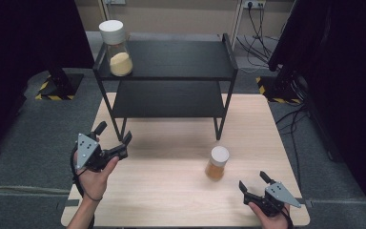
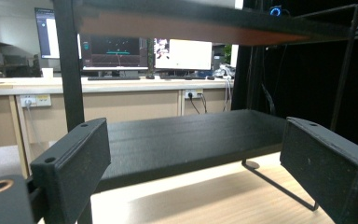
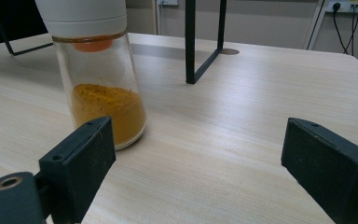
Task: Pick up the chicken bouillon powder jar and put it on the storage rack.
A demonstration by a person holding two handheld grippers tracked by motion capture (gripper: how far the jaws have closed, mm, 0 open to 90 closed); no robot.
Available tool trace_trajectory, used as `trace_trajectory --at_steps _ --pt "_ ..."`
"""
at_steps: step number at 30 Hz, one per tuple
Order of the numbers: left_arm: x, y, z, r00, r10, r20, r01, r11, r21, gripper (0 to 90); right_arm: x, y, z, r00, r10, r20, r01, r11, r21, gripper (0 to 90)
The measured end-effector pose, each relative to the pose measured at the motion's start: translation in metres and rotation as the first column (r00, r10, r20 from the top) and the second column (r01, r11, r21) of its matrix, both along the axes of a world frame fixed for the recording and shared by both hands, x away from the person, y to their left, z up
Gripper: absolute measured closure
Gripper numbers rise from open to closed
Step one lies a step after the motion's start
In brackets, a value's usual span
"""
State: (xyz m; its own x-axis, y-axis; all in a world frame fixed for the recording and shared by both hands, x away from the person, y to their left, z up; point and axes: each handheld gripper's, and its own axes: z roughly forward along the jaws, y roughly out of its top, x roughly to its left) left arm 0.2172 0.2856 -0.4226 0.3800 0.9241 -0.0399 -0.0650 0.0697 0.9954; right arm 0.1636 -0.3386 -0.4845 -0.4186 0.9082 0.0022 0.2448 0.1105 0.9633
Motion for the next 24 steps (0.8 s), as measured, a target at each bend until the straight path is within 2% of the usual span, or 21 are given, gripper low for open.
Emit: trace_trajectory --at_steps 11,24 --pt "-0.001 -0.001 -0.026 0.9974 0.016 -0.071 -0.015 0.9996 0.023 7.9 0.0 -0.001 0.0 1.0 0.0 0.001 0.0 1.0 0.004 10.3" --pt "-0.006 0.002 -0.048 0.9927 0.008 -0.12 -0.005 0.9996 0.028 7.5 0.0 0.0 0.0 1.0 0.0 0.002 0.0 1.0 0.0 10.2"
